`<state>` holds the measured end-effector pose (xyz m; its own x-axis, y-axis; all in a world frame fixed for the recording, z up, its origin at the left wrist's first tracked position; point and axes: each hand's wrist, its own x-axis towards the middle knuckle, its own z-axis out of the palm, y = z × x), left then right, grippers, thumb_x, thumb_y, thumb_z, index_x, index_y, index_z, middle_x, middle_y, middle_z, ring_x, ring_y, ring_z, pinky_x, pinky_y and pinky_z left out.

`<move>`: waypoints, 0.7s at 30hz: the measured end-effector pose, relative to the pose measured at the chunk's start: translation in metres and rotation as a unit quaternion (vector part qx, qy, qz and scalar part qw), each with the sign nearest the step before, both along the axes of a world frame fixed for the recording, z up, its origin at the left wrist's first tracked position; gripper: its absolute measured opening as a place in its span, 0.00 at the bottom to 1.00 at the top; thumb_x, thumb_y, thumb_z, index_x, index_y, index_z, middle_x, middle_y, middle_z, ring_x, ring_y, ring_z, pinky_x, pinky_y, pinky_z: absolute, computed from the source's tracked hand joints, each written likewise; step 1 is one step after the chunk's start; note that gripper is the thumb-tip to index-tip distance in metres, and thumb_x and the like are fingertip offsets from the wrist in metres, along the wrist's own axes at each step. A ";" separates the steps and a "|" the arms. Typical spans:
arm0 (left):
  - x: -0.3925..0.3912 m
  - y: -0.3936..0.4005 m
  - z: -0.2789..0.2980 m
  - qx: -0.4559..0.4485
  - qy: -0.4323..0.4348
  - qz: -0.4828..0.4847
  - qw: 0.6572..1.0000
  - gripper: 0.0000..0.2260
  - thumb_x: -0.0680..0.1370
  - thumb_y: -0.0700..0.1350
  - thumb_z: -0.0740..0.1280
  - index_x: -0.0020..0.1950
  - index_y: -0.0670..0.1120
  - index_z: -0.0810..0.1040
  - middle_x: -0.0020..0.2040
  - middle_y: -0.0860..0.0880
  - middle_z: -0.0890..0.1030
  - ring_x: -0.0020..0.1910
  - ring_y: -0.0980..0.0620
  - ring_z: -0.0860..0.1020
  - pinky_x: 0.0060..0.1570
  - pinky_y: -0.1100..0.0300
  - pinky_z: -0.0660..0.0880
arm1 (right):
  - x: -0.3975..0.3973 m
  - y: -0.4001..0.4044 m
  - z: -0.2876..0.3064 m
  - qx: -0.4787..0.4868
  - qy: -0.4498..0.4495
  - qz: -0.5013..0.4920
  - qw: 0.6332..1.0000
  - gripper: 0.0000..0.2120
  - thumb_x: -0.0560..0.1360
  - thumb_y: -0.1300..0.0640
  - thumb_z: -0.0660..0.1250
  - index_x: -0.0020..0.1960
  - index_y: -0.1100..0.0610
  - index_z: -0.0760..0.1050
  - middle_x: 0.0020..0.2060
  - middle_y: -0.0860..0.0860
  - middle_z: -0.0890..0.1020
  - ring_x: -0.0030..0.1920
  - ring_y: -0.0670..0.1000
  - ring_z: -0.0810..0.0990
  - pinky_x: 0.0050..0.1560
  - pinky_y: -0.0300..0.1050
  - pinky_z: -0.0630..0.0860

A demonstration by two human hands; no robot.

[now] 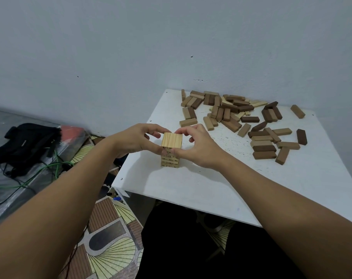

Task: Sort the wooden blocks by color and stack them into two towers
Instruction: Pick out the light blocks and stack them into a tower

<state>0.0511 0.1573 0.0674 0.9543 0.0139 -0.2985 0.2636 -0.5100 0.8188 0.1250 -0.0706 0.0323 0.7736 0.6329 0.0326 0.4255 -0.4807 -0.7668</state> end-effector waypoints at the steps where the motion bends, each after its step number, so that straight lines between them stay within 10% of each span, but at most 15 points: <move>1: -0.001 0.000 0.001 0.002 0.001 0.001 1.000 0.26 0.69 0.46 0.83 0.63 0.64 0.82 0.65 0.52 0.77 0.63 0.51 0.71 0.60 0.51 0.71 | 0.000 -0.001 0.000 -0.001 -0.003 0.001 1.000 0.27 0.70 0.38 0.76 0.66 0.37 0.73 0.60 0.41 0.69 0.62 0.45 0.70 0.66 0.53 0.74; 7: -0.006 0.000 0.005 0.019 0.022 -0.002 1.000 0.37 0.67 0.48 0.83 0.73 0.63 0.74 0.66 0.53 0.75 0.66 0.53 0.71 0.60 0.55 0.70 | -0.003 -0.006 -0.001 0.006 0.008 0.000 1.000 0.33 0.71 0.31 0.69 0.73 0.38 0.67 0.63 0.44 0.69 0.62 0.47 0.72 0.67 0.54 0.72; 12: -0.003 0.005 0.016 -0.024 0.015 0.043 0.999 0.55 0.56 0.71 0.80 0.79 0.58 0.66 0.66 0.55 0.77 0.69 0.53 0.71 0.68 0.55 0.65 | 0.005 -0.017 0.000 0.081 0.047 -0.042 0.995 0.24 0.79 0.34 0.57 0.72 0.41 0.71 0.63 0.46 0.71 0.63 0.46 0.72 0.70 0.53 0.69; 17: 0.009 -0.010 0.037 0.002 -0.087 0.113 0.990 0.47 0.65 0.81 0.66 0.77 0.57 0.68 0.71 0.53 0.75 0.70 0.51 0.72 0.72 0.49 0.67 | 0.016 -0.049 -0.009 0.046 0.002 -0.111 0.993 0.18 0.85 0.41 0.56 0.72 0.44 0.72 0.64 0.48 0.71 0.69 0.49 0.67 0.71 0.51 0.64; 21: 0.029 -0.048 0.050 0.230 -0.118 0.072 0.963 0.32 0.80 0.69 0.62 0.81 0.56 0.63 0.73 0.48 0.71 0.76 0.44 0.62 0.73 0.43 0.64 | 0.028 -0.089 -0.021 -0.053 -0.068 -0.167 0.982 0.20 0.85 0.42 0.55 0.72 0.47 0.73 0.68 0.52 0.71 0.73 0.55 0.62 0.68 0.51 0.61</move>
